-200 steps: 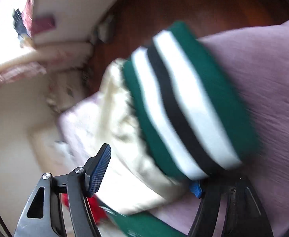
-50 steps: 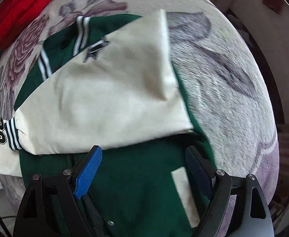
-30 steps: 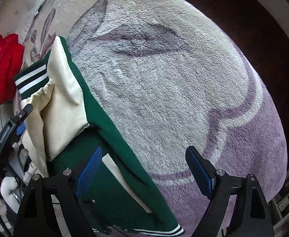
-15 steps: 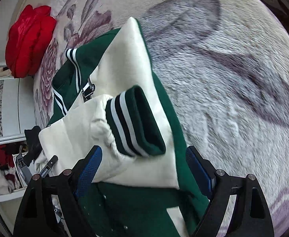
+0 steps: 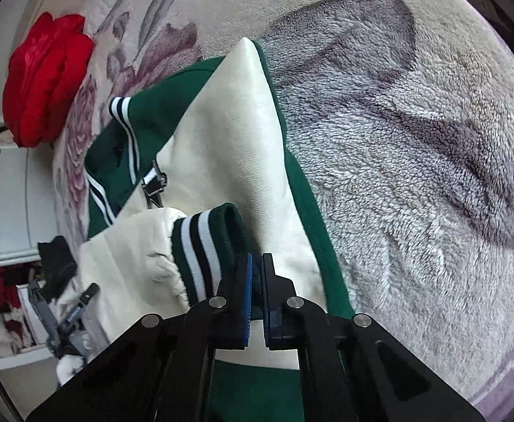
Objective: Fold large clothes
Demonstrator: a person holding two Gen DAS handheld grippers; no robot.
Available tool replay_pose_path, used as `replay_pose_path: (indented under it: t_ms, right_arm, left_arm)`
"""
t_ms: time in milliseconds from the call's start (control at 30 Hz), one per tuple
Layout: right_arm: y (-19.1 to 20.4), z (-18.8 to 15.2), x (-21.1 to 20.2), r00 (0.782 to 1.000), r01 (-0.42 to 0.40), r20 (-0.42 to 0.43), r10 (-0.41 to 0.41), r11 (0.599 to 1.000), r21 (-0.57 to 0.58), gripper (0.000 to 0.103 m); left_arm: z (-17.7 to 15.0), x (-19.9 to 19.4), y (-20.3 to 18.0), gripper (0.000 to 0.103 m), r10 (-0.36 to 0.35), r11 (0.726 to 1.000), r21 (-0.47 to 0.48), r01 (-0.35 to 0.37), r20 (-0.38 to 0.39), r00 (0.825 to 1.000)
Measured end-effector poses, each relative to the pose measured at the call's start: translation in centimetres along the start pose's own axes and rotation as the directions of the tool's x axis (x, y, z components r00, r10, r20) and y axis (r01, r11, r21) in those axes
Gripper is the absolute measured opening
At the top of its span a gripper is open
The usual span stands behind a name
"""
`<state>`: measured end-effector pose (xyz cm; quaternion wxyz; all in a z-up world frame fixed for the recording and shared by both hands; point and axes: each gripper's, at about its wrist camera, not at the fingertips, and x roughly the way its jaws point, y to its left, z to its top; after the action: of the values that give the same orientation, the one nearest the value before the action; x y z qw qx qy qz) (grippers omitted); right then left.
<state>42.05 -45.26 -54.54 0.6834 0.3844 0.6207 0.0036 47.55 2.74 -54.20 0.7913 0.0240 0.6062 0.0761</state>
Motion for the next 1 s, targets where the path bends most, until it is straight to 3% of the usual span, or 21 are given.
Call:
replay_pose_path:
  t_ms: [33,100,133,267,333,367,400,433,467,633,733,867,1000]
  right_arm:
    - [0.1,0.0,-0.1,1.000,-0.015,0.006,0.015,1.000,0.008,0.021]
    - [0.6,0.2,0.1,0.998,-0.047,0.036,0.047,0.999,-0.005,0.069]
    - [0.7,0.5,0.3,0.998,-0.050,0.032,0.050,0.999,-0.009,0.076]
    - [0.9,0.2,4.6,0.995,-0.042,-0.091,0.042,0.999,-0.004,0.078]
    - [1.3,-0.2,6.1,0.995,0.028,-0.094,-0.033,0.998,-0.056,0.075]
    - [2.0,-0.5,6.4,0.992,0.092,-0.073,-0.099,0.991,-0.092,0.051]
    - [2.3,-0.6,6.3,0.987,0.142,-0.064,-0.150,0.983,-0.114,0.019]
    - [2.4,-0.7,5.9,0.984,0.160,-0.058,-0.168,0.980,-0.114,0.012]
    - [2.2,-0.8,4.7,0.991,0.122,-0.043,-0.126,0.990,-0.073,0.007]
    - [1.2,-2.1,-0.3,0.989,0.136,0.056,-0.137,0.990,0.028,0.006]
    - [1.2,-2.1,0.3,0.982,0.182,0.048,-0.182,0.983,0.001,0.006]
    - [-0.6,-1.3,4.2,0.957,0.287,-0.044,-0.287,0.958,-0.012,0.006]
    - [0.5,-0.1,3.6,0.943,0.315,-0.122,-0.310,0.949,0.024,0.013]
  left_arm:
    - [0.3,-0.2,0.9,0.095,-0.013,1.000,-0.025,0.013,0.000,1.000]
    - [0.8,-0.3,2.6,0.095,-0.015,0.997,-0.075,0.015,0.004,1.000]
    - [1.0,-0.4,3.3,0.095,-0.015,0.995,-0.095,0.016,0.008,1.000]
    - [2.0,-0.5,6.6,0.095,0.010,0.983,-0.181,-0.007,0.014,1.000]
    - [2.3,-0.7,8.5,0.095,0.008,0.971,-0.240,-0.002,0.023,1.000]
    - [2.4,-0.9,9.5,0.095,0.004,0.964,-0.267,0.004,0.029,1.000]
    - [2.6,-1.0,9.9,0.095,0.001,0.961,-0.277,0.006,0.028,1.000]
    - [2.8,-0.9,10.2,0.095,-0.002,0.959,-0.283,0.011,0.030,1.000]
    - [3.1,-0.7,10.3,0.095,-0.003,0.960,-0.281,0.012,0.033,0.999]
    - [5.1,2.2,8.4,0.095,0.012,0.984,-0.178,-0.010,0.011,1.000]
    - [6.1,5.5,7.4,0.095,0.044,0.990,-0.134,-0.049,-0.044,0.998]
    - [6.5,9.8,7.3,0.095,0.037,0.992,-0.115,-0.052,-0.129,0.991]
    - [7.2,5.9,6.9,0.095,0.098,0.993,-0.058,-0.101,-0.061,0.993]
